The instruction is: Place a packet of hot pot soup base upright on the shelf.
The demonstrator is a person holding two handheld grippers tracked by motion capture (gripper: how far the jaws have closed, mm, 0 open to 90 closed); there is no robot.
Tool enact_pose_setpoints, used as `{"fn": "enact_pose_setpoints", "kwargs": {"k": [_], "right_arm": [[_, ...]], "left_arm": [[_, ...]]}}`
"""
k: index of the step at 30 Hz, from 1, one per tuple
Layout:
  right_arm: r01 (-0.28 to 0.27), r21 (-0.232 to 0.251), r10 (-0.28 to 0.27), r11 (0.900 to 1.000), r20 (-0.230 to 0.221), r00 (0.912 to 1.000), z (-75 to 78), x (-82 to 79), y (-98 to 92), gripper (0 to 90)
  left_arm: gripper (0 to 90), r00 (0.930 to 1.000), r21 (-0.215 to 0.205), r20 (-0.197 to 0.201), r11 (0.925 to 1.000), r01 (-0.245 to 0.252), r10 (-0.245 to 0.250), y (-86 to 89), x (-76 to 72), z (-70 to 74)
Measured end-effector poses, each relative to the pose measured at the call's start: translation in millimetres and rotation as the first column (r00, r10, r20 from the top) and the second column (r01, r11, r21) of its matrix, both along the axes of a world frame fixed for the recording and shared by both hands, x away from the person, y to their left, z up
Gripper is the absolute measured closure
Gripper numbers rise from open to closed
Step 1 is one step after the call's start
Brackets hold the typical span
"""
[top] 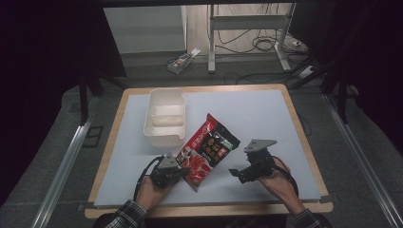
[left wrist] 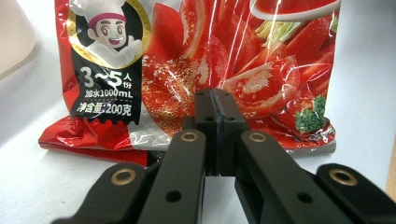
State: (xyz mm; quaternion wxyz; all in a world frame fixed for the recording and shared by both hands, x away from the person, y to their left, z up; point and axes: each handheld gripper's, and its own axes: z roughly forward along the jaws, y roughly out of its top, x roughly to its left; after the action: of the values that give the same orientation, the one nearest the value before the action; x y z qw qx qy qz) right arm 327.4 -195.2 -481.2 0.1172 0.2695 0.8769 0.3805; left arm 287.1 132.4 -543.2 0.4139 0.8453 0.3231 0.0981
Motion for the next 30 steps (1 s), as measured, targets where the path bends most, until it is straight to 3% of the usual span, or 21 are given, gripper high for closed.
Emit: {"fn": "enact_pose_setpoints", "kwargs": {"k": [3,6,10,16,19,20,21,22,23,27,30], "right_arm": [[0.013,0.027,-0.013,1.0,0.002,0.9999,7.6,4.3,8.7,0.0],[0.026,0.071,-0.022,0.997,-0.047,0.9986,14.9,13.8,18.8,0.0],[0.032,0.106,-0.024,0.994,-0.077,0.9967,21.4,24.9,33.2,0.7],[0.037,0.151,-0.022,0.988,-0.101,0.9946,26.0,39.1,57.9,14.2],[0.037,0.168,-0.014,0.985,-0.139,0.9902,21.9,41.1,67.8,32.5],[0.037,0.168,-0.014,0.985,-0.139,0.9902,21.9,41.1,67.8,32.5],[0.047,0.155,-0.03,0.987,-0.113,0.9932,20.5,39.2,69.9,40.1],[0.047,0.155,-0.03,0.987,-0.113,0.9932,20.5,39.2,69.9,40.1],[0.065,0.139,-0.05,0.988,-0.107,0.993,20.4,38.6,70.5,45.8],[0.094,0.214,-0.056,0.972,-0.175,0.9829,23.3,41.7,64.6,59.3],[0.095,0.248,-0.045,0.964,-0.199,0.979,24.4,41.8,62.5,63.8]], "left_arm": [[90.0,1.0,-0.002,-0.006,1.0,0.002,-0.002,0.4,0.8,-0.4],[90.0,1.0,0.002,-0.007,1.0,0.003,-0.003,-0.1,1.1,-0.6],[90.0,1.0,0.008,-0.007,1.0,0.005,-0.005,-0.4,1.0,-0.8],[90.0,0.9999,0.01,-0.004,0.9999,0.01,-0.01,-0.1,1.1,-0.9],[90.0,0.9999,0.012,-0.004,0.9998,0.013,-0.013,-0.2,1.4,-0.9],[90.0,0.9999,0.012,-0.004,0.9998,0.013,-0.013,-0.2,1.4,-0.9],[90.0,0.9999,0.012,-0.004,0.9998,0.014,-0.014,-0.1,1.8,-0.9],[90.0,0.9999,0.012,-0.004,0.9998,0.014,-0.014,-0.1,1.8,-0.9],[90.0,0.9999,0.011,-0.005,0.9998,0.014,-0.014,0.0,1.9,-0.8],[90.0,0.9999,0.002,-0.01,1.0,0.01,-0.01,0.6,2.1,-0.6],[90.0,0.9996,-0.018,-0.028,0.9998,0.001,-0.001,2.6,2.5,0.2]]}}
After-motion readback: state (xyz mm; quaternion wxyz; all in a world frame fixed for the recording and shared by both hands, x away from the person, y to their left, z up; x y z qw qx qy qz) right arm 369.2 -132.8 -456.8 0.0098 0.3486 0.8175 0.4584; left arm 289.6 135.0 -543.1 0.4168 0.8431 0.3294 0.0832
